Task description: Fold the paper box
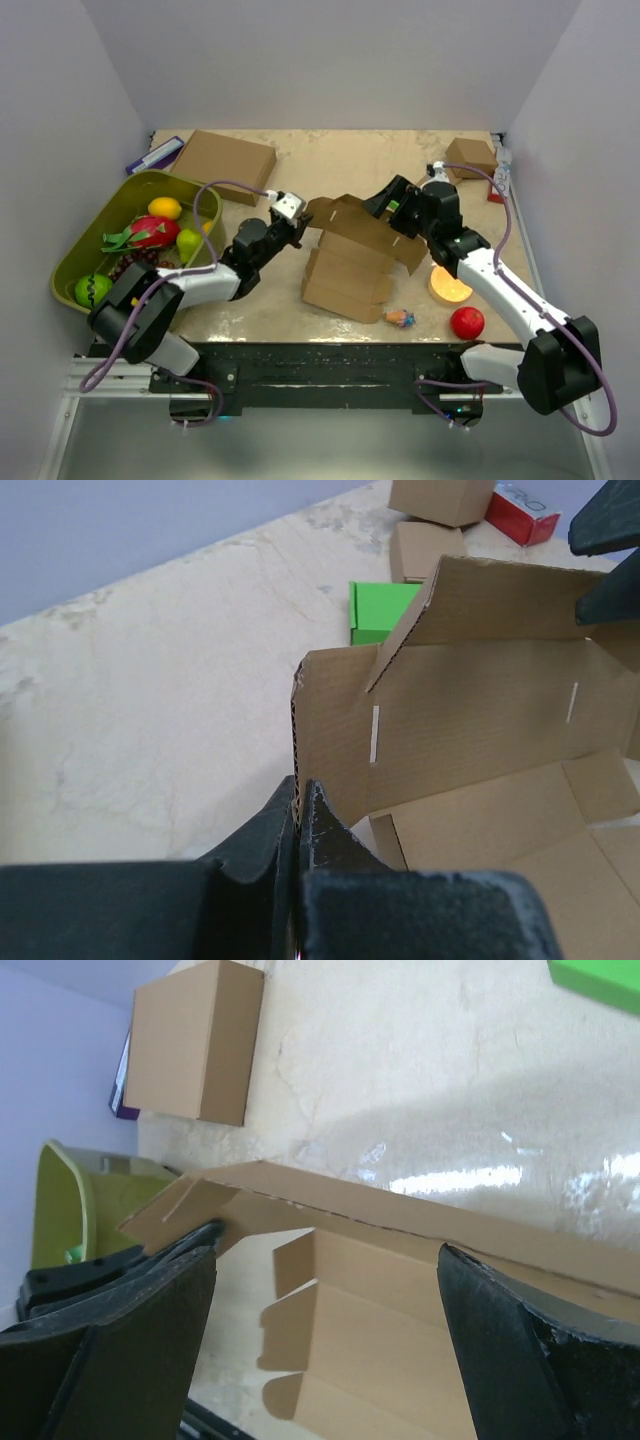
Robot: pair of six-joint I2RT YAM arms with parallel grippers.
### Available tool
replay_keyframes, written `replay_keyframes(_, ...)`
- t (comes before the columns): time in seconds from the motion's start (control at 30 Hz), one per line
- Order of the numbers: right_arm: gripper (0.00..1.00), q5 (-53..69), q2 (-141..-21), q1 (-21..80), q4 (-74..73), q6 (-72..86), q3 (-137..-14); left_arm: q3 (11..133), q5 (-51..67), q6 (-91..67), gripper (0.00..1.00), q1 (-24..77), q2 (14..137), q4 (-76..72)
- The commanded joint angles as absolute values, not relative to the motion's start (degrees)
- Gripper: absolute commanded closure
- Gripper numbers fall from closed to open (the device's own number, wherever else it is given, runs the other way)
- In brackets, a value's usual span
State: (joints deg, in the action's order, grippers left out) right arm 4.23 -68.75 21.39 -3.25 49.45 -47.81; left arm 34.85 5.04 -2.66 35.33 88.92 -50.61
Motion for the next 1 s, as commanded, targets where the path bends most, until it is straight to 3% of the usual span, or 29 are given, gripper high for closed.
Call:
replay_keyframes(0.0, 0.06, 4.13, -66.71, 21.62, -5.79, 41.48, -53.35, 30.42, -8.5, -1.05, 1.0, 35.33, 80.88, -49.49)
replay_keyframes(0.13, 0.04, 11.84, -66.27, 22.41, 0.59, 52.62, -49.32, 23.57, -15.55, -1.06, 1.0, 35.95, 77.0, -52.37)
replay_keyframes(0.4, 0.01, 22.31, -78.11, 25.23, 19.84, 74.06, -44.04, 16.18, -20.21, 3.86, 1.0, 38.49, 72.86, -60.9)
replay_keyframes(0.97, 0.03, 15.47, -90.7, 25.58, 34.98, 92.29, -38.49, 11.43, -23.47, 10.72, 1.0, 45.35, 72.68, -69.61)
